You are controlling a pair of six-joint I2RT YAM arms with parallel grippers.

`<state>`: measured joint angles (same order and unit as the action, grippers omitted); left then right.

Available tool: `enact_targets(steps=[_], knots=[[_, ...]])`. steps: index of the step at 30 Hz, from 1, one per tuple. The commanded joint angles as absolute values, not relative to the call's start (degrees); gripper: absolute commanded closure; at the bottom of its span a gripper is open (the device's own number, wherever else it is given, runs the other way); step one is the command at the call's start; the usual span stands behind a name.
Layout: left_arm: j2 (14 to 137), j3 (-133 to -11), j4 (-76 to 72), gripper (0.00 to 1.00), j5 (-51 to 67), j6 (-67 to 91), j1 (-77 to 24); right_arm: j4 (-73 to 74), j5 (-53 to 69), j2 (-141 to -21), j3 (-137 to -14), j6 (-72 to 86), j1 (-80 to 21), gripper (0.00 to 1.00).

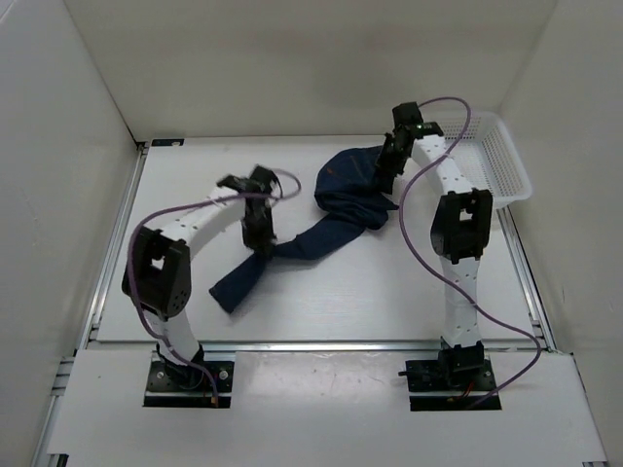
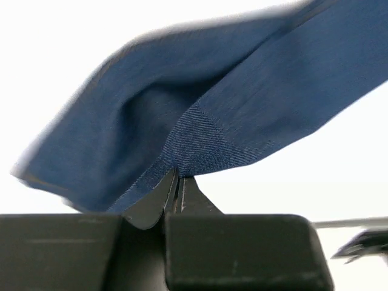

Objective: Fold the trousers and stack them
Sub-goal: Flatten the trousers out

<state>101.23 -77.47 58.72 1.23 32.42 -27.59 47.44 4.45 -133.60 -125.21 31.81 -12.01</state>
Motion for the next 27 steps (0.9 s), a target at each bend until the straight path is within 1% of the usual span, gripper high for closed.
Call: enact_targets(steps=[1, 4, 5, 6, 7, 8, 9, 10, 11, 12, 13, 14, 15, 16, 17, 18, 19, 20, 21, 22, 23, 24, 26, 27], knots=[[94.91, -98.86, 66.06, 0.89, -1.67, 24.90, -18.15, 48.42, 5.52, -129.12, -143.01, 31.64, -11.69, 1.00], [100.71, -117.27, 71.44, 0.89, 1.40, 23.55, -10.30, 48.43, 8.25, -126.05, -152.38, 31.64, -11.07, 1.00], [102.11, -129.08, 73.46, 0.89, 2.54, 23.55, -8.54, 48.43, 8.96, -124.38, -153.79, 31.64, -11.07, 1.00], [102.65, -132.77, 74.43, 0.89, 3.77, 23.55, -6.96, 46.51, 9.66, -122.19, -153.81, 30.77, -11.07, 1.00], [100.92, -132.80, 72.18, 0.89, 5.78, 24.60, -4.86, 45.36, 10.19, -116.77, -151.81, 30.07, -11.07, 1.00], [99.07, -130.37, 70.33, 0.89, 8.76, 27.13, -0.66, 44.05, 10.20, -113.50, -149.00, 27.88, -11.07, 1.00], [97.57, -129.21, 69.09, 0.89, 9.57, 27.94, 0.95, 43.08, 9.67, -110.16, -145.76, 26.64, -11.07, 1.00], [94.25, -127.63, 66.47, 0.89, 9.58, 28.56, 2.10, 41.50, 8.71, -102.56, -137.28, 25.24, -11.07, 1.00], [92.65, -123.61, 65.40, 0.89, 8.01, 29.09, 3.76, 40.09, 6.09, -98.30, -131.63, 23.22, -11.07, 1.00], [91.16, -121.31, 64.69, 0.89, 6.87, 29.79, 4.48, 38.43, 4.32, -89.56, -125.40, 23.20, -11.07, 1.00], [88.62, -118.94, 63.30, 0.89, 6.07, 29.79, 5.35, 34.41, 2.91, -85.04, -111.93, 22.59, -11.07, 1.00], [87.46, -116.31, 62.76, 0.89, 4.76, 31.36, 7.54, 32.80, 1.42, -80.73, -105.27, 22.59, -11.07, 1.00], [86.58, -110.88, 62.06, 0.89, 4.75, 32.16, 8.69, 32.00, -0.42, -72.68, -99.03, 23.20, -11.07, 1.00], [85.27, -108.31, 61.53, 0.89, 4.75, 32.95, 10.01, 31.99, -6.27, -68.68, -92.96, 24.42, -11.07, 1.00], [85.25, -105.93, 61.00, 0.89, 4.75, 33.65, 11.41, 31.99, -9.29, -64.90, -86.55, 25.83, -10.55, 1.00], [85.25, -101.82, 60.47, 0.82, 5.44, 34.18, 13.25, 32.86, -12.62, -58.08, -74.83, 29.67, -10.55, 0.97], [85.95, -100.39, 59.86, 0.68, 6.15, 34.19, 13.27, 36.87, -15.44, -55.31, -69.92, 31.45, -10.55, 0.39], [86.91, -99.41, 59.85, 0.35, 7.11, 33.41, 13.97, 39.18, -16.51, -53.11, -65.78, 32.77, -10.55, 0.16], [87.88, -98.01, 59.85, 0.24, 9.47, 32.88, 13.97, 41.81, -16.52, -50.13, -60.00, 36.26, -10.55, 0.06], [88.67, -97.39, 59.85, 0.19, 10.36, 32.26, 13.97, 44.27, -16.52, -48.88, -57.77, 38.21, -10.55, 0.00], [89.38, -96.69, 59.85, 0.17, 10.98, 32.26, 13.37, 47.95, -16.52, -47.56, -55.92, 39.89, -10.55, 0.00], [89.91, -96.16, 59.85, 0.12, 10.99, 32.26, 13.36, 49.38, -16.52, -45.03, -54.85, 42.25, -10.55, 0.00], [89.91, -95.63, 59.33, 0.12, 10.03, 30.94, 11.79, 51.23, -18.01, -42.46, -54.14, 42.98, -10.55, 0.00], [89.91, -95.63, 59.33, 0.14, 9.50, 30.94, 11.78, 51.24, -18.71, -40.19, -54.14, 42.98, -10.55, 0.01]])
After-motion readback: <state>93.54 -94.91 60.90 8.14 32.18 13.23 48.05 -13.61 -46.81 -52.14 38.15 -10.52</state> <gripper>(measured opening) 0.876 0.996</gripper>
